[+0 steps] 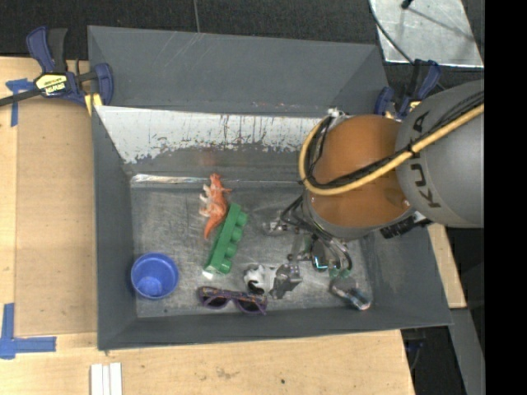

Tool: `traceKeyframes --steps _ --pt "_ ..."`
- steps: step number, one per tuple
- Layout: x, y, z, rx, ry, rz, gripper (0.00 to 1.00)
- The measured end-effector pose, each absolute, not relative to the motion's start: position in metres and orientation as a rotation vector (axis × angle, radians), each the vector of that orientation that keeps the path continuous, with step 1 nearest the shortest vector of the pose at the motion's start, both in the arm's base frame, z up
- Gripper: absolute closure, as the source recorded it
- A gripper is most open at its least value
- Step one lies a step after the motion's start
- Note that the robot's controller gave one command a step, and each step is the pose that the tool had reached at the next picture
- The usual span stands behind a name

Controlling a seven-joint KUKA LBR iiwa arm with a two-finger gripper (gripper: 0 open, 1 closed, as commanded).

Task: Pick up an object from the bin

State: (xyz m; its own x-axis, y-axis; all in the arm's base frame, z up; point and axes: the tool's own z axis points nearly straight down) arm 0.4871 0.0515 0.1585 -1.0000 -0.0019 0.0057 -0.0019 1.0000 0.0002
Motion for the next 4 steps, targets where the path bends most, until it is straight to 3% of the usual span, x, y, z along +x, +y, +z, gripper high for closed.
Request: traceKeyframes --steps 1,2,3,4 --pt "0.489 0.051 0.162 -0.001 -3.144 -0.001 0.0" --pt "0.485 0.024 0.077 -0.085 -3.146 -0.001 0.0" --pt "0.486 0.026 0.073 -0.079 -3.15 0.0 0.0" --pt "0.485 0.047 0.101 0.102 -3.144 0.0 0.0"
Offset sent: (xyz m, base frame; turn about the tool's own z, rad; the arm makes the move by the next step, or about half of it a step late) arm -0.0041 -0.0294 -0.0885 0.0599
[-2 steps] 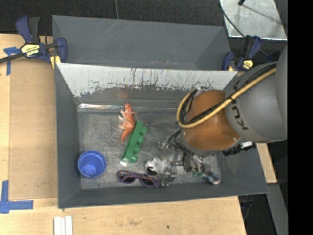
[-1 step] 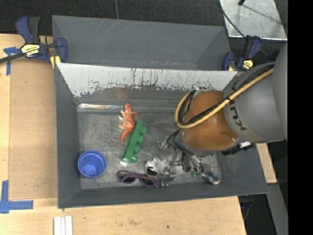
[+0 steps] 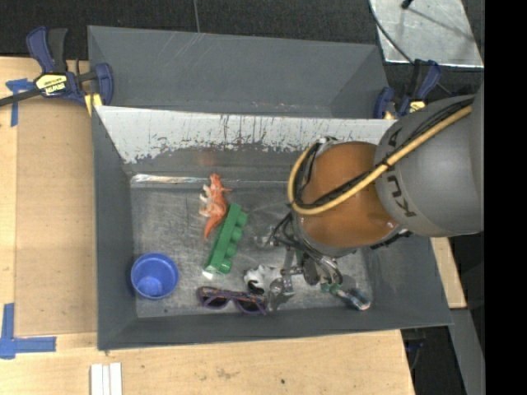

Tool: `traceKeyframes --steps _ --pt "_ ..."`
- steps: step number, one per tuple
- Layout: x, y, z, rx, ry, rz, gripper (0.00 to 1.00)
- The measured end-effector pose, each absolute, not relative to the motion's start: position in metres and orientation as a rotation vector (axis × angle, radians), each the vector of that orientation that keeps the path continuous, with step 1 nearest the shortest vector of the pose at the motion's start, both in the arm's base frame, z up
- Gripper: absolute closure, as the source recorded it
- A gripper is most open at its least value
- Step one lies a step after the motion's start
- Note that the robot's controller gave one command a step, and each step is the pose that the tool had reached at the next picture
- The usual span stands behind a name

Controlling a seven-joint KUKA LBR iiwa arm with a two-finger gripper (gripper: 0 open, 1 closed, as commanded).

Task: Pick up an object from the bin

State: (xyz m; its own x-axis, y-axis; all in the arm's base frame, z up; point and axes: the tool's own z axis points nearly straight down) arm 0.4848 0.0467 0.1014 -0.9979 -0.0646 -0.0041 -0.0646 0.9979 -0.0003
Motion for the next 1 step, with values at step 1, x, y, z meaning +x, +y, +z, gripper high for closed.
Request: traceKeyframes --steps 1 --pt "0.4861 0.0397 0.0761 0.257 3.132 0.0 0.0"
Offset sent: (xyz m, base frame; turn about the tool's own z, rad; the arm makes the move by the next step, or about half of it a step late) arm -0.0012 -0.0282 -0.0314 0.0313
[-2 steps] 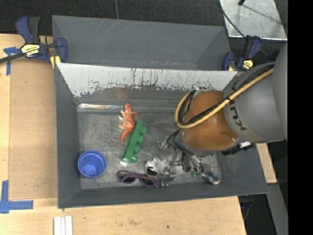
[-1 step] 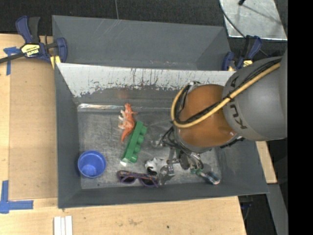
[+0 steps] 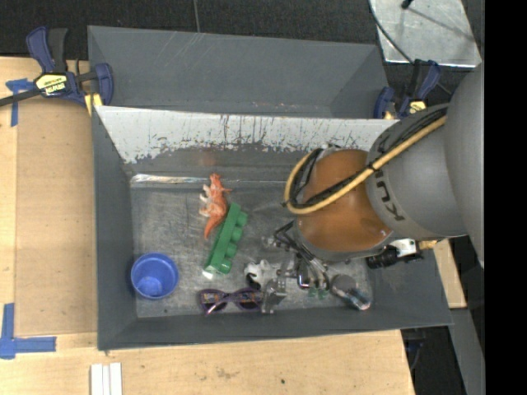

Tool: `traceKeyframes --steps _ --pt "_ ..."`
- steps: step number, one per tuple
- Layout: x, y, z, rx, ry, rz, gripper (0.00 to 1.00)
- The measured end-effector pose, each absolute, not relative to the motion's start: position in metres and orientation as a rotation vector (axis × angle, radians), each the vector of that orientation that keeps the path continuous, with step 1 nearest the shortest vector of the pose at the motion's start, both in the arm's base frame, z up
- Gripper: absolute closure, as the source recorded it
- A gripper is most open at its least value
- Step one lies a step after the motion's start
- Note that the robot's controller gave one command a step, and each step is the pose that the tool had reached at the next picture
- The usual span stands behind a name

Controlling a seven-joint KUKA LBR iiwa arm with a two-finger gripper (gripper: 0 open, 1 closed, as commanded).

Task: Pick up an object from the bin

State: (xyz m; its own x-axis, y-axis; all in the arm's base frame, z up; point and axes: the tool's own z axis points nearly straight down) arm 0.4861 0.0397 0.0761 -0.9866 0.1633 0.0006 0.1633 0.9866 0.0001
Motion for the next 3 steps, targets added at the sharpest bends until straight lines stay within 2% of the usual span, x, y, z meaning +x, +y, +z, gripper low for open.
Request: traceKeyframes --steps 1,3 --pt "0.4891 0.0224 0.0755 0.056 -3.157 -0.011 1.0" --pt "0.4885 0.0223 0.078 0.057 -3.155 -0.009 1.0"
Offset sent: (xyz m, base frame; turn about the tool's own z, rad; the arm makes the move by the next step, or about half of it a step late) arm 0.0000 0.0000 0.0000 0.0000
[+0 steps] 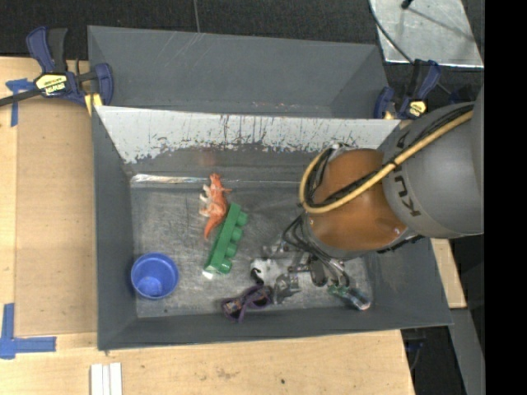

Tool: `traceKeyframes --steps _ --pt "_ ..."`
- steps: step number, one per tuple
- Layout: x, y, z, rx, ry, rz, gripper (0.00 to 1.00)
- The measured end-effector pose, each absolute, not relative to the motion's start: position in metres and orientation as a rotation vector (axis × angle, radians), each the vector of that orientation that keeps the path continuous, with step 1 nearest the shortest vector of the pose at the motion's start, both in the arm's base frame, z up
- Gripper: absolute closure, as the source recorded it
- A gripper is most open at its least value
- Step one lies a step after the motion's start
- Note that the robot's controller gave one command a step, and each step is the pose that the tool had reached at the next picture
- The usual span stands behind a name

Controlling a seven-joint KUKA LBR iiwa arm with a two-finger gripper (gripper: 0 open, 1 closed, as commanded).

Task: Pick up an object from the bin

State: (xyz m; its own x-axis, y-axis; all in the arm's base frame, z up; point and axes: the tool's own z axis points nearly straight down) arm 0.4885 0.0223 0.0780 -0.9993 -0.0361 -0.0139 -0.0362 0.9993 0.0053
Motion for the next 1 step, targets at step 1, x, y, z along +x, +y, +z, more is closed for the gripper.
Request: traceKeyframes --steps 1 --pt "0.4849 0.0209 0.0905 -0.056 3.145 0.002 1.0"
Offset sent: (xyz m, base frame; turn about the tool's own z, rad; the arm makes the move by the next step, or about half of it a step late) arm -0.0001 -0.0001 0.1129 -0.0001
